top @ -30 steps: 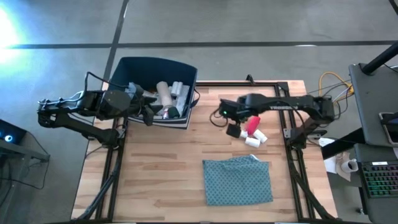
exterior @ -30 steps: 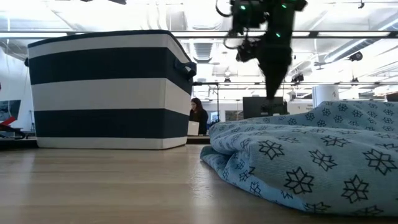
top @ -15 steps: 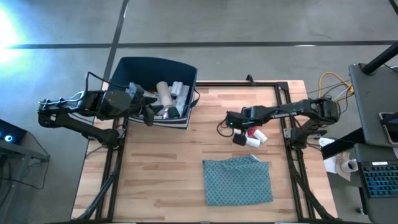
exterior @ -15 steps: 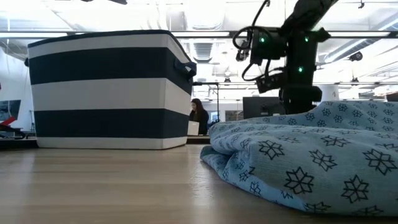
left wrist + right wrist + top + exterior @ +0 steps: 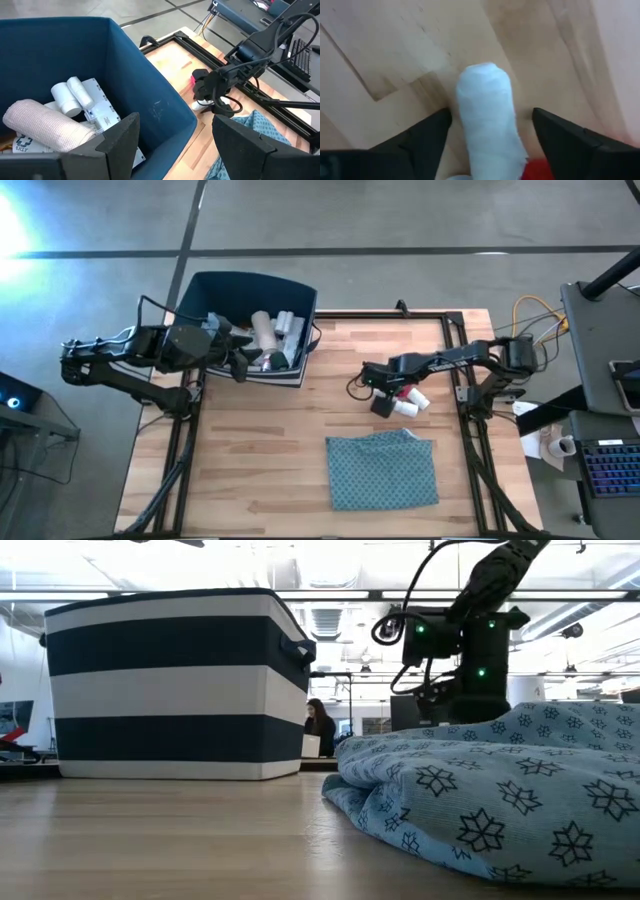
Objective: Pick & place medical supplies in basket/bin
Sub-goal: Put the white bandage into the blue bin
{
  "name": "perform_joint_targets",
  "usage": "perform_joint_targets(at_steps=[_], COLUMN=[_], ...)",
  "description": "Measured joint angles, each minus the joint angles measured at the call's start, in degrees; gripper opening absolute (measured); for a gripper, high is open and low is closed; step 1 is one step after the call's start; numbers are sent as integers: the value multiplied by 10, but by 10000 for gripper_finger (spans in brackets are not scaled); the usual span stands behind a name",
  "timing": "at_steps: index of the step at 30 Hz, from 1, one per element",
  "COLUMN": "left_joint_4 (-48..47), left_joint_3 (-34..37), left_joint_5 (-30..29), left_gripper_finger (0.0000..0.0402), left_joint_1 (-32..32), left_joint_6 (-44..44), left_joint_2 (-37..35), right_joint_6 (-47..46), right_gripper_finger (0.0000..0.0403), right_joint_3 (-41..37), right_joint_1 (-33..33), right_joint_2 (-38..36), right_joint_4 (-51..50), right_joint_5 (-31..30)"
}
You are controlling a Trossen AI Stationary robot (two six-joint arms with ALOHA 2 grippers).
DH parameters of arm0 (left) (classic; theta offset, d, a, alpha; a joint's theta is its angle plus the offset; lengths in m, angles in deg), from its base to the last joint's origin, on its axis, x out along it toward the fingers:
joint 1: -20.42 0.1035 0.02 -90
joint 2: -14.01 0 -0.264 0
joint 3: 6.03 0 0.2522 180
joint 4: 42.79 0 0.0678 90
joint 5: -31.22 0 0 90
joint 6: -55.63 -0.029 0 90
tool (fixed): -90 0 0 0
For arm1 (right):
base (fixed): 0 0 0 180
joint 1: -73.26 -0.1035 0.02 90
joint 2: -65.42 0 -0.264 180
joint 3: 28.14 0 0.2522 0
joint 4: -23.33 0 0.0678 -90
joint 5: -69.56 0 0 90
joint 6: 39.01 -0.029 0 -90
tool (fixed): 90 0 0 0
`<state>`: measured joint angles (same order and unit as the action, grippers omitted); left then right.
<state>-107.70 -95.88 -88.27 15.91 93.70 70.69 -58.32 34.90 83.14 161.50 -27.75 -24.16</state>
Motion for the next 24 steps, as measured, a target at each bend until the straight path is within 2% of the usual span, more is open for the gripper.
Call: perform_joint_targets(at_steps=[4, 7, 11, 14, 17, 19, 21, 24], left_joint_4=[0, 0, 0, 0, 0, 0, 0, 0], left_joint_3=[0, 0, 0, 0, 0, 0, 0, 0], left_joint_5=[0, 0, 0, 0, 0, 0, 0, 0], left_gripper_finger=[230, 230, 230, 230, 230, 230, 230, 230], left_joint_1=[0, 0, 0, 0, 0, 0, 0, 0], left_joint_6=[0, 0, 0, 0, 0, 0, 0, 0], left_joint_2=[0, 0, 0, 0, 0, 0, 0, 0], right_joint_6=[-22, -66, -130, -137, -119, -114, -102, -67], right_gripper_finger=[218, 159, 85, 45, 27, 24, 23, 22], right_joint_3=[7, 22, 41, 62, 99, 143, 200, 298], right_joint_1=[1, 7, 14, 26, 39, 51, 60, 65], right_joint_2=[-9, -30, -96, -158, -196, -195, -170, -99], right_joint_4=[-2, 33, 94, 170, 248, 271, 272, 270], right_joint_5=[3, -26, -100, -118, -130, -130, -113, -56])
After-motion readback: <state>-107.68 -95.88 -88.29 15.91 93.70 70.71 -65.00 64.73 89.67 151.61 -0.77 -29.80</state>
